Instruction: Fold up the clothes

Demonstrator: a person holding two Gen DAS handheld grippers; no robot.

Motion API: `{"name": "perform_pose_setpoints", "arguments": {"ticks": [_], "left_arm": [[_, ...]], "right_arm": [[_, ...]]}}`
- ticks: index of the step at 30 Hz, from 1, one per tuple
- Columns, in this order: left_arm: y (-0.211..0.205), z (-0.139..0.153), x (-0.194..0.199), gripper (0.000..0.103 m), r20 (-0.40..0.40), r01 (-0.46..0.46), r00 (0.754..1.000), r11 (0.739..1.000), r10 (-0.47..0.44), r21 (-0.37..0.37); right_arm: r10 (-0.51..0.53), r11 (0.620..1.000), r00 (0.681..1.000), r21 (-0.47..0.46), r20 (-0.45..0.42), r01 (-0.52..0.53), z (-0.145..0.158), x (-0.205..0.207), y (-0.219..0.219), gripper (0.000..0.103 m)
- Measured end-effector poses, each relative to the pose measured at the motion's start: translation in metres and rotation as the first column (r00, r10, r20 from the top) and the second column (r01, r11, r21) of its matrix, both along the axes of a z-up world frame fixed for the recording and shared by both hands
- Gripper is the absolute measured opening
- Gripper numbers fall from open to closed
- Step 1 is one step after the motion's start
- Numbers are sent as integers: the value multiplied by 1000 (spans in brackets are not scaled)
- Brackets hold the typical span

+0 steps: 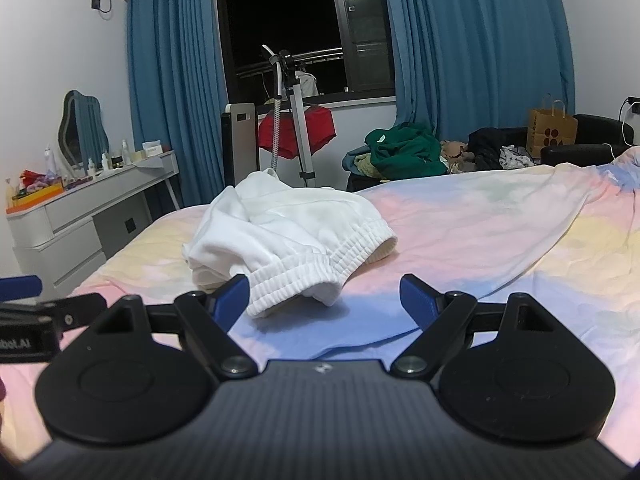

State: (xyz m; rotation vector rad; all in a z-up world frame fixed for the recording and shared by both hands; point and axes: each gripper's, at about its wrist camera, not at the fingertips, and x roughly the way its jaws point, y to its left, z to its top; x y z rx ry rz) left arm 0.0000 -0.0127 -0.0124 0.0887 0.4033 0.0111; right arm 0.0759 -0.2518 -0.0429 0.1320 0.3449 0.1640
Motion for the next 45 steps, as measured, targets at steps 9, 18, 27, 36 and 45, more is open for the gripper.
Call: {"name": "perform_pose_setpoints", "arguments": {"ticks": [9, 18, 27, 36, 45], "left_arm": [[-4, -5, 0, 103, 25, -14, 1000, 1000, 14, 15], [0, -11, 5, 103, 3, -48, 999, 999, 48, 17], [3, -15, 7, 103, 2, -62, 998, 998, 62, -11], [0, -20, 6, 103, 19, -75, 997, 997, 76, -11], [-5, -23, 6, 102, 35, -49, 998, 999, 49, -1]], "right_arm": [[-4, 1000, 1000, 0, 1, 4, 3, -2, 0, 84], [-7, 1000, 1000, 16, 0, 7, 4, -3, -3, 84], [-6, 1000, 1000, 13, 25, 6, 5, -6, -3, 84], [-9, 999, 1000, 36, 14, 9, 4, -4, -8, 84], [7, 999, 1000, 52, 27, -8, 5, -4, -8, 84]]}}
